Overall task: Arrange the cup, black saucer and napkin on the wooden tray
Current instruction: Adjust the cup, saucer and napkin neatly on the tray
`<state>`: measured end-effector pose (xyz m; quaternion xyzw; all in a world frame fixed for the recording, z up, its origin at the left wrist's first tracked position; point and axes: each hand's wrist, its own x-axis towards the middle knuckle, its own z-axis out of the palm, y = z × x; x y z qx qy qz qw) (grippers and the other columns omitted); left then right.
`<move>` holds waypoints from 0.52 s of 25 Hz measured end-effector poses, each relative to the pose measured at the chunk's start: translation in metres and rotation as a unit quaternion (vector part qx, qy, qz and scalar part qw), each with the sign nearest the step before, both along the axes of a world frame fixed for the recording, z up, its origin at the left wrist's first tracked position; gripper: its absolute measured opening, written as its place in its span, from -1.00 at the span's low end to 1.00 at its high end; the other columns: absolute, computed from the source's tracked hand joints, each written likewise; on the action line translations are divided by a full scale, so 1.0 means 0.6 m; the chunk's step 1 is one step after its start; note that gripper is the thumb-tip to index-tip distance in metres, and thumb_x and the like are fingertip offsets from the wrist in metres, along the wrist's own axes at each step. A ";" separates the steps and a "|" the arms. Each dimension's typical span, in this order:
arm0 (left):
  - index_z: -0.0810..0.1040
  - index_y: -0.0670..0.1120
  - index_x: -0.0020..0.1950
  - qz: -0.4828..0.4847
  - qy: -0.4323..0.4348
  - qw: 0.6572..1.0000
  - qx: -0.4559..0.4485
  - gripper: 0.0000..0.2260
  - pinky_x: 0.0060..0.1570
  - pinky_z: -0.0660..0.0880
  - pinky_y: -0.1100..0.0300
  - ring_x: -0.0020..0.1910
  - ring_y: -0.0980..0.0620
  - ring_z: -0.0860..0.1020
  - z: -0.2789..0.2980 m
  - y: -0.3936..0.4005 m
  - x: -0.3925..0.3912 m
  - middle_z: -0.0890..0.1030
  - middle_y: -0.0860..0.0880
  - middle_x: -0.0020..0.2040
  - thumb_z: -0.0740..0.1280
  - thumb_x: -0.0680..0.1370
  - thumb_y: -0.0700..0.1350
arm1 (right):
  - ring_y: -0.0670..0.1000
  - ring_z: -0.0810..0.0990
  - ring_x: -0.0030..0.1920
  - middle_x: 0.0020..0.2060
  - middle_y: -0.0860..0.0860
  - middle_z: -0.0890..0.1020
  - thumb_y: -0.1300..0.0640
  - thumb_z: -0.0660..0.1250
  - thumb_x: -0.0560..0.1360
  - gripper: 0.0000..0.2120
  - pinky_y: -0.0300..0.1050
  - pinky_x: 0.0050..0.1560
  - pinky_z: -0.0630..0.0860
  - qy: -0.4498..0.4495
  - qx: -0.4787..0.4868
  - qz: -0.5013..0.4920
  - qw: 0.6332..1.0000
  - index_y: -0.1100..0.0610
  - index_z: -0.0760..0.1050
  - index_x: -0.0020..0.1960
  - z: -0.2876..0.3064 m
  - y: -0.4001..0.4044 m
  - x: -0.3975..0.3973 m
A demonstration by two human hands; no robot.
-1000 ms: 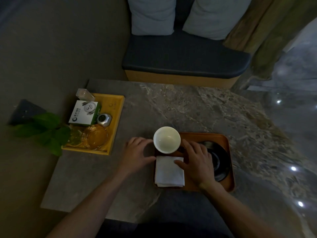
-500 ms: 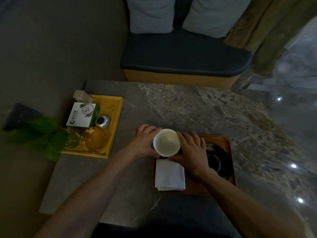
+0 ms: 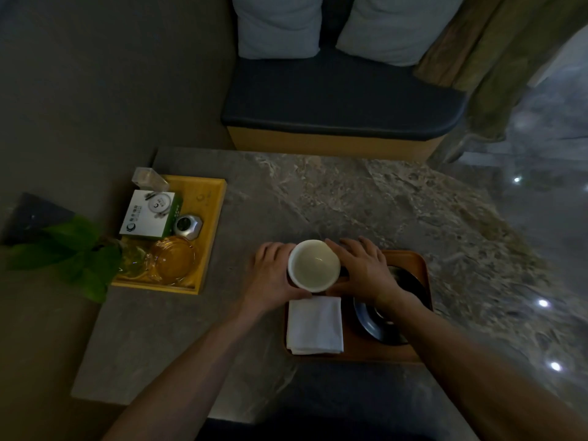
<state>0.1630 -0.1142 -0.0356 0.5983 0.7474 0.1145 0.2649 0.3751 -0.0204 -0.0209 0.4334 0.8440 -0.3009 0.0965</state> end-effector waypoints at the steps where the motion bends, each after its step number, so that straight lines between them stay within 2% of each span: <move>1: 0.24 0.14 0.40 0.001 0.002 1.000 -0.002 -0.09 0.31 0.30 -0.06 0.37 -0.01 0.23 0.000 -0.001 0.001 0.37 0.05 0.33 0.52 0.14 0.32 | 0.23 -0.01 0.50 0.51 0.03 0.17 -0.39 0.39 0.28 -0.03 0.32 0.44 0.00 0.005 -0.004 -0.006 1.000 -0.25 -0.06 0.51 0.001 0.001 0.003; 3: 0.15 0.10 0.48 -0.016 0.000 1.000 -0.021 0.00 0.36 0.22 -0.08 0.42 -0.06 0.14 0.003 0.000 -0.003 0.29 0.01 0.40 0.55 0.15 0.29 | 0.17 0.21 0.44 0.43 0.00 0.35 -0.34 0.39 0.32 -0.16 0.23 0.38 0.19 0.027 0.020 -0.025 0.999 -0.21 0.11 0.49 0.002 -0.001 0.015; 6: 0.00 0.12 0.54 -0.062 -0.010 0.996 -0.058 0.07 0.40 0.13 -0.11 0.43 0.03 -0.02 0.014 0.012 -0.015 0.14 0.00 0.49 0.57 0.20 0.22 | 0.03 0.50 0.20 0.19 -0.11 0.60 -0.15 0.39 0.43 -0.54 0.03 0.15 0.43 0.074 0.076 -0.057 0.993 -0.21 0.42 0.31 0.001 -0.007 0.037; 9: 0.03 0.11 0.54 -0.094 -0.006 0.993 -0.070 0.03 0.43 0.14 -0.14 0.46 -0.01 -0.02 0.027 0.031 -0.016 0.14 0.02 0.50 0.57 0.24 0.17 | 0.00 0.57 0.11 0.08 -0.15 0.66 0.02 0.40 0.47 -0.73 0.05 0.07 0.51 0.084 0.098 -0.069 0.989 -0.16 0.57 0.15 0.001 -0.011 0.046; 13: 0.08 0.10 0.53 -0.097 -0.003 0.992 -0.079 -0.01 0.41 0.18 -0.15 0.45 -0.04 0.02 0.031 0.040 -0.011 0.21 0.02 0.47 0.58 0.24 0.15 | 0.00 0.58 0.11 0.07 -0.14 0.67 0.06 0.39 0.48 -0.76 0.07 0.07 0.52 0.078 0.088 -0.070 0.991 -0.13 0.59 0.13 0.006 -0.011 0.044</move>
